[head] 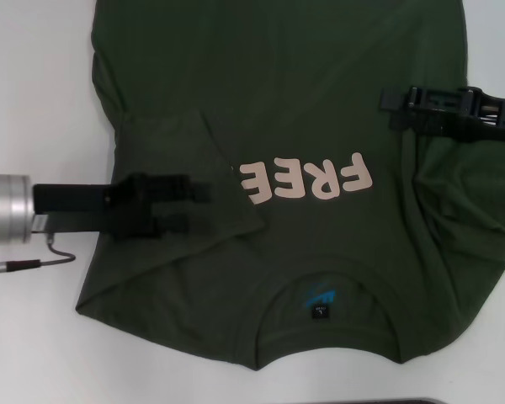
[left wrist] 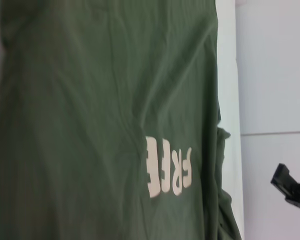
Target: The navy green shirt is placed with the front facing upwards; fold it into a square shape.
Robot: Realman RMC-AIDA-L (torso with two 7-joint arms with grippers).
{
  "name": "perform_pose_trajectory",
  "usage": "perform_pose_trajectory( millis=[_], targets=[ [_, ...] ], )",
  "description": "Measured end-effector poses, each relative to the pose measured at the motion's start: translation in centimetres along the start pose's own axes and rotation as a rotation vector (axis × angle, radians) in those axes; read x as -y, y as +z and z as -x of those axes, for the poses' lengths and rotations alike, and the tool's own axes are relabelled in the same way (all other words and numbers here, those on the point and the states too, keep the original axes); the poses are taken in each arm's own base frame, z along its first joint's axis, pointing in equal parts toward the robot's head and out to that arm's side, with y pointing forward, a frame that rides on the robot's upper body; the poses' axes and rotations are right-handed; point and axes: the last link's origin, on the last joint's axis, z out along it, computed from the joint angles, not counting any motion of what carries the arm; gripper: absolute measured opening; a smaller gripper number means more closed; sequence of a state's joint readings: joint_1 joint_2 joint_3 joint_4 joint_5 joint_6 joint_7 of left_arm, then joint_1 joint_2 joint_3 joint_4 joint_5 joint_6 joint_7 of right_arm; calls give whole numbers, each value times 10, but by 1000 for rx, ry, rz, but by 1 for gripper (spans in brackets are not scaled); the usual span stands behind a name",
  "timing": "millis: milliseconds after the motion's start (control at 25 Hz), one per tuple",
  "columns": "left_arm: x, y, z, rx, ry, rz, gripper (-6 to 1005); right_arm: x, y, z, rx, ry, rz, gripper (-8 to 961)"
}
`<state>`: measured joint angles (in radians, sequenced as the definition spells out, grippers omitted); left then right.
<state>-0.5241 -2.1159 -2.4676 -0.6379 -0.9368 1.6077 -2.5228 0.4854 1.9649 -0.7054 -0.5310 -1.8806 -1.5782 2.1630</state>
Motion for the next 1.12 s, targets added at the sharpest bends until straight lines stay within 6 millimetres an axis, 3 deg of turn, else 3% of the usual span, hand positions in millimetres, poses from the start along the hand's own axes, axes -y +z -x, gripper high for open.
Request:
perform_pose_trajectory(
  millis=[280,560,800,1120],
  targets=[
    [1,-35,-10,-58,88,6,783,1,-1,-1,-1,-4,-3,853],
    [0,-69,24,-101,575,127,783,1,-8,3,15,-39,-15,852],
    [20,-68,59,-214,933,115,783,0,-8,6,22,-135,-13,852],
    [34,-72,84,-269,1092,88,783,0,-8,7,40,-215,-13,852]
  ],
)
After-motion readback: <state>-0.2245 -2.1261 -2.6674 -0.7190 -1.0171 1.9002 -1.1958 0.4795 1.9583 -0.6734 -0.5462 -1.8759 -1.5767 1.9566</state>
